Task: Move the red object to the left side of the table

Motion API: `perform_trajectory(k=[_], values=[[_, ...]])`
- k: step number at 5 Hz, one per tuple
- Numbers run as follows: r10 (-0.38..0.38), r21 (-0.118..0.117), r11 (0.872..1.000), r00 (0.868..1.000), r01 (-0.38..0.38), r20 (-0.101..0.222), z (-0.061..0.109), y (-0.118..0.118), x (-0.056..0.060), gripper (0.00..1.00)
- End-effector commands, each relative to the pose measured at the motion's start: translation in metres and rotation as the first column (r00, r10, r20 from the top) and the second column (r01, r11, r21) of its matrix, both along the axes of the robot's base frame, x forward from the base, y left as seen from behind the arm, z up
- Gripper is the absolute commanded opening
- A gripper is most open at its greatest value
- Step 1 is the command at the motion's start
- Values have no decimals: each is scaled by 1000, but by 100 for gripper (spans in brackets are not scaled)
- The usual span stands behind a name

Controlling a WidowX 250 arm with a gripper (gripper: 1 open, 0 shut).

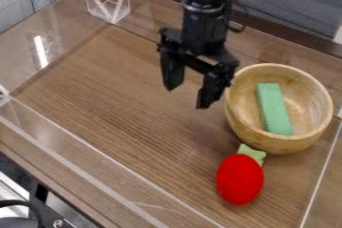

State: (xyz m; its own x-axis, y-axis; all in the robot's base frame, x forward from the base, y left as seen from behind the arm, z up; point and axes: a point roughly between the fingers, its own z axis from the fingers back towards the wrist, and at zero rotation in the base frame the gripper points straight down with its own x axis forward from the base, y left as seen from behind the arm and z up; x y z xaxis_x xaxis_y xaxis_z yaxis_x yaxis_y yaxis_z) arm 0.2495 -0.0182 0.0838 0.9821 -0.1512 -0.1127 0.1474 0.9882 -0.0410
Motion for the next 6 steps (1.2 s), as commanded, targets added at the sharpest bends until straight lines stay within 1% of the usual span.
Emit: perform_trajectory(k=[1, 2, 3, 4, 5, 6], values=[[-53, -12, 998, 997, 54, 65, 11, -7, -10, 100], [-55, -18, 998, 996, 56, 68, 15, -20, -20, 100], [-70, -24, 997, 994, 72, 86, 22, -41, -34, 100], [-118, -35, 992, 987, 123, 113, 12, -61, -45, 100], [-154, -42, 986, 978, 161, 141, 0, -73, -53, 100], [-126, -54, 989, 977, 137, 174, -17, -80, -43, 100]])
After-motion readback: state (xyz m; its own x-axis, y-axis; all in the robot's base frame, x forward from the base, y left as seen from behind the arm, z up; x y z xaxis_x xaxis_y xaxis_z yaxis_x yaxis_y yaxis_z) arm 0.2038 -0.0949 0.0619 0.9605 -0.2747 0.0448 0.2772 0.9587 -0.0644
